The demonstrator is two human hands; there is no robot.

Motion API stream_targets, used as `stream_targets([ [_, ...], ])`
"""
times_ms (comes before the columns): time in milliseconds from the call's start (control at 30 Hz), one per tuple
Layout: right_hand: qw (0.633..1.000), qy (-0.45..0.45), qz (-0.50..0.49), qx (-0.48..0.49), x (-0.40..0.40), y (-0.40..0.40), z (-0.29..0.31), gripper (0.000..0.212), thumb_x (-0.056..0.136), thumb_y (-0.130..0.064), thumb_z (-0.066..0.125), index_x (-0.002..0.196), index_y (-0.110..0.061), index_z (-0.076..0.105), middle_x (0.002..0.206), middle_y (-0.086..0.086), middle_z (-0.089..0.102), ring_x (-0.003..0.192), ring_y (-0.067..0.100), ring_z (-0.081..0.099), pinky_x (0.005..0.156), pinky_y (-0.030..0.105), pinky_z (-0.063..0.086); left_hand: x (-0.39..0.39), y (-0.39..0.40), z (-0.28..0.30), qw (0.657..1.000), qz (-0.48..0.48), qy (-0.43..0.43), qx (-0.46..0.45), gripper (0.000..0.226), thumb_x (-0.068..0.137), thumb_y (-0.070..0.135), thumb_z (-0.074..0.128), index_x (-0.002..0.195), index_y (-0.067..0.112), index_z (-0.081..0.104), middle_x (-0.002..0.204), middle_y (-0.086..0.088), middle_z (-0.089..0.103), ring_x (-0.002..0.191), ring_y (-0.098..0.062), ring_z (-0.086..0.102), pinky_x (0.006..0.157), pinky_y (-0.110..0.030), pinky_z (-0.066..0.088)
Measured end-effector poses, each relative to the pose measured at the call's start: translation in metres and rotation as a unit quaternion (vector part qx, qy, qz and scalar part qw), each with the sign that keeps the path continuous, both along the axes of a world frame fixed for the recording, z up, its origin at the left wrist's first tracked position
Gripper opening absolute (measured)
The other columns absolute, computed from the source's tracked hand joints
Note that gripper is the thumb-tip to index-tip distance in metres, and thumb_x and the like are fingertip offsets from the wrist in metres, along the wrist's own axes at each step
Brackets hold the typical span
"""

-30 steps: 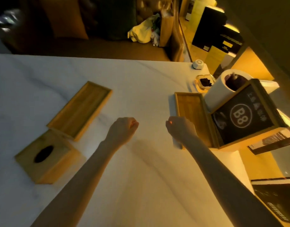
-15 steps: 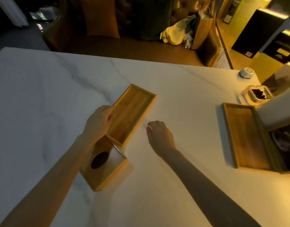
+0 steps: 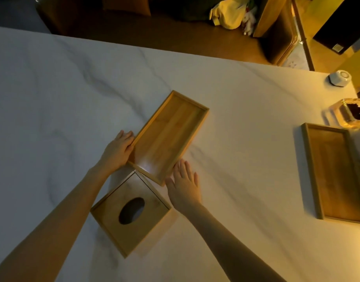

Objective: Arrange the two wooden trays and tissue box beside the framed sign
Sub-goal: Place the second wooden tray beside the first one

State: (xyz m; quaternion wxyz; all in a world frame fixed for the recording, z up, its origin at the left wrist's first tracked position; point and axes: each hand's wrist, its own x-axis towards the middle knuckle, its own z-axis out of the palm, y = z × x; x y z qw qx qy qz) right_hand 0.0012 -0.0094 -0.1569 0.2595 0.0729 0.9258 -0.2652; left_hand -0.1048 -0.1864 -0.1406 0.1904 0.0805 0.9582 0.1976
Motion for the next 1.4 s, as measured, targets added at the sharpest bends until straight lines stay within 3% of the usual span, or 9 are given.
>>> stream_targets([
  [167, 0.981, 0.011, -0.123, -0.151, -0.004, -0.007, 0.004, 0.053, 0.096, -0.038, 0.018, 0.145, -0.023, 0.004, 0.157, -0.005, 0.003, 0.143, 0.013, -0.001, 0.117, 0.037, 0.000, 0.005, 0.015, 0.015, 0.983, 0.108, -0.033, 0.142, 0.029, 0.093, 0.007, 0.035, 0.115, 0.003, 0.052, 0.113, -0.018, 0.055, 0.106, -0.032, 0.050, 0.084, -0.031, 0.037],
  [233, 0.951, 0.032, -0.182, -0.249, -0.002, -0.006, 0.012, 0.050, 0.093, -0.044, 0.024, 0.141, -0.033, 0.016, 0.151, -0.008, 0.026, 0.138, 0.013, 0.023, 0.115, 0.040, 0.020, 0.006, 0.015, 0.024, 0.967, 0.140, -0.069, 0.201, 0.031, 0.092, 0.009, 0.039, 0.121, 0.007, 0.051, 0.108, -0.004, 0.052, 0.102, -0.021, 0.048, 0.088, -0.032, 0.036],
  [333, 0.901, 0.016, -0.277, -0.334, -0.001, 0.004, 0.030, 0.035, 0.092, -0.034, 0.040, 0.126, -0.031, 0.047, 0.116, -0.009, 0.060, 0.106, 0.010, 0.054, 0.098, 0.034, 0.043, 0.007, 0.016, 0.037, 0.952, 0.154, -0.111, 0.241, 0.035, 0.091, 0.009, 0.042, 0.127, 0.009, 0.045, 0.110, 0.001, 0.048, 0.104, -0.016, 0.044, 0.095, -0.036, 0.036],
  [433, 0.866, 0.018, -0.330, -0.376, -0.005, 0.021, 0.049, 0.024, 0.088, -0.013, 0.054, 0.110, -0.017, 0.063, 0.087, -0.012, 0.064, 0.084, 0.005, 0.058, 0.080, 0.022, 0.049, 0.010, 0.019, 0.049, 0.950, 0.141, -0.133, 0.245, 0.036, 0.091, 0.008, 0.044, 0.126, 0.010, 0.045, 0.109, -0.002, 0.051, 0.104, -0.019, 0.048, 0.089, -0.034, 0.039],
  [667, 0.841, 0.023, -0.352, -0.410, 0.001, 0.064, 0.077, 0.021, 0.079, 0.005, 0.059, 0.097, -0.003, 0.067, 0.087, 0.004, 0.067, 0.097, 0.026, 0.062, 0.095, 0.038, 0.049, 0.024, 0.034, 0.077, 0.941, 0.130, -0.146, 0.278, 0.036, 0.087, 0.009, 0.052, 0.122, 0.008, 0.050, 0.105, -0.007, 0.060, 0.095, -0.021, 0.060, 0.075, -0.023, 0.047],
  [900, 0.863, 0.037, -0.284, -0.417, 0.028, 0.116, 0.100, 0.027, 0.083, 0.004, 0.056, 0.109, 0.001, 0.061, 0.102, 0.009, 0.067, 0.097, 0.019, 0.062, 0.085, 0.027, 0.051, 0.056, 0.074, 0.106, 0.933, 0.132, -0.122, 0.313, 0.035, 0.084, 0.007, 0.056, 0.119, 0.007, 0.054, 0.108, -0.012, 0.064, 0.092, -0.022, 0.063, 0.088, -0.035, 0.050],
  [1133, 0.892, 0.082, -0.265, -0.357, 0.066, 0.167, 0.118, 0.029, 0.086, -0.005, 0.056, 0.115, -0.006, 0.059, 0.103, 0.002, 0.065, 0.104, 0.019, 0.059, 0.097, 0.039, 0.047, 0.099, 0.126, 0.110, 0.916, 0.127, -0.097, 0.368, 0.037, 0.083, 0.004, 0.057, 0.120, 0.007, 0.053, 0.099, -0.006, 0.066, 0.084, -0.011, 0.063, 0.064, -0.012, 0.054],
  [1233, 0.898, 0.103, -0.263, -0.337, 0.084, 0.188, 0.116, 0.028, 0.087, -0.005, 0.055, 0.115, -0.008, 0.059, 0.096, -0.003, 0.064, 0.099, 0.017, 0.059, 0.094, 0.036, 0.047, 0.115, 0.153, 0.106, 0.927, 0.105, -0.066, 0.354, 0.035, 0.085, 0.006, 0.055, 0.119, 0.010, 0.053, 0.090, 0.006, 0.064, 0.085, -0.014, 0.062, 0.075, -0.022, 0.055],
  [1400, 0.909, 0.121, -0.280, -0.285, 0.107, 0.219, 0.104, 0.028, 0.089, -0.006, 0.052, 0.117, -0.010, 0.059, 0.098, 0.001, 0.064, 0.094, 0.014, 0.058, 0.092, 0.033, 0.046, 0.136, 0.196, 0.091, 0.945, 0.087, -0.035, 0.313, 0.037, 0.088, 0.012, 0.052, 0.124, 0.008, 0.050, 0.108, -0.010, 0.064, 0.098, -0.028, 0.060, 0.091, -0.039, 0.050],
])
